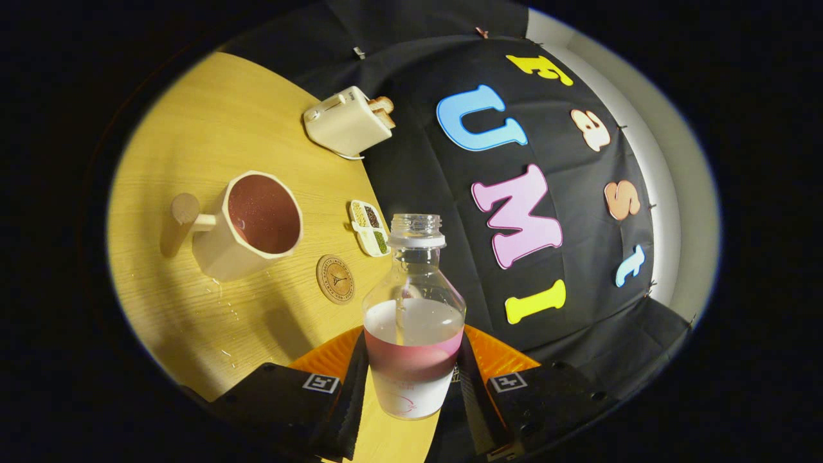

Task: Take the bottle from table, then pour the juice into the cup, finally place the bottle on the coaster

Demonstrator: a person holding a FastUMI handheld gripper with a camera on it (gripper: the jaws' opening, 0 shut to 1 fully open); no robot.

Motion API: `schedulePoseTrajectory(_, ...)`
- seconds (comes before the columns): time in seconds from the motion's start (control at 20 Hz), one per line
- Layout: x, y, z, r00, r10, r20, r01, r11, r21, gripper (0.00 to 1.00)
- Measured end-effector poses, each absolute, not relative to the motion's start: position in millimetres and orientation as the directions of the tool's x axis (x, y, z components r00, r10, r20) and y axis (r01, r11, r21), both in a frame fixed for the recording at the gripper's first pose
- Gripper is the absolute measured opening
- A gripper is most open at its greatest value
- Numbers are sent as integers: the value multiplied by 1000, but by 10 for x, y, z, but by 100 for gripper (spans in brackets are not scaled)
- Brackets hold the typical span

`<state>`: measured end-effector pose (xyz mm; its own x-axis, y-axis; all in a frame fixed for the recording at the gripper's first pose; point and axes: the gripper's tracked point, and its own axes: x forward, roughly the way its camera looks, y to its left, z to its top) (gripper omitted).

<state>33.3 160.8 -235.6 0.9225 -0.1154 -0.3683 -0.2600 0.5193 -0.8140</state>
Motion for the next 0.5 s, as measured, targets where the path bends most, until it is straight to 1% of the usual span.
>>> schedulePoseTrajectory(0.3,325,1707,-2538,906,-100,-412,-329,447,-832,69)
schedulePoseTrajectory(0.5,358,1744,-2574,904,-98,-416,-354,376,-856,69)
